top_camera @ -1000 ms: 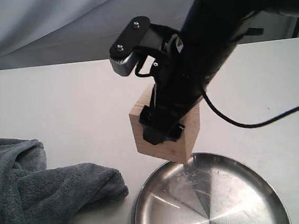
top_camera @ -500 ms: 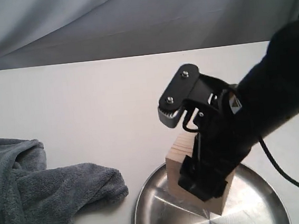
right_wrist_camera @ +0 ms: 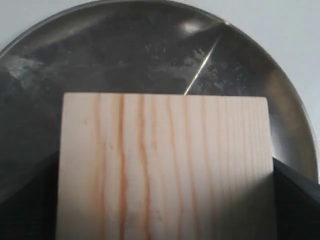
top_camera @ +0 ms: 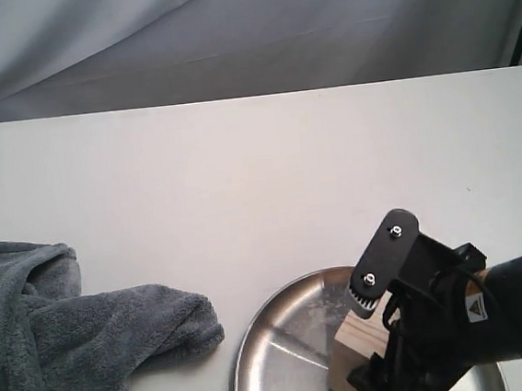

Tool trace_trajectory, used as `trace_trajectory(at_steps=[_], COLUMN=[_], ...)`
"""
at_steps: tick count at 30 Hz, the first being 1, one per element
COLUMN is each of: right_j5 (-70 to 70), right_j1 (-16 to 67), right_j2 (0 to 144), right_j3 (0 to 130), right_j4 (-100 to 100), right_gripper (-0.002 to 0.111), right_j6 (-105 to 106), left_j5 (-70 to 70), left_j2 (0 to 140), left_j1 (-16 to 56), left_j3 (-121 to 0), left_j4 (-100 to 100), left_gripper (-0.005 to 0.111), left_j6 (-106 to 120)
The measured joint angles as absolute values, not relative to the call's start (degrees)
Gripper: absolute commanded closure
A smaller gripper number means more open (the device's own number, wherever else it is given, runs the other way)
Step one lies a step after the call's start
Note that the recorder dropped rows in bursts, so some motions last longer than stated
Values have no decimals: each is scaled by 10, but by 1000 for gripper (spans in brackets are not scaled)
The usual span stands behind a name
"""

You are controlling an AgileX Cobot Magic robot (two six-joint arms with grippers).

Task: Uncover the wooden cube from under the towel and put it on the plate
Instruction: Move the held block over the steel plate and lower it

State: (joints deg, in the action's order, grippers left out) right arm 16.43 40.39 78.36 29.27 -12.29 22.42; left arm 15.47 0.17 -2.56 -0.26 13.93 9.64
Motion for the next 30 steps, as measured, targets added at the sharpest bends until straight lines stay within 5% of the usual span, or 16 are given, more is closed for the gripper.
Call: trace_trajectory(at_steps=[9,17,30], right_j5=[137,112,121], right_j1=[404,404,404], right_j2=[840,865,868], right_j3=[290,292,292], right_j4=[-144,-145,-174], right_gripper=[91,50,17], right_j6=[226,229,229], left_j5=[155,155,155], left_j2=[2,2,2], left_j1=[-26,-26,-26], left_j3=[-3,-3,-3], left_j4=[139,139,139], left_gripper=[107,107,107], left_j6=[96,96,96])
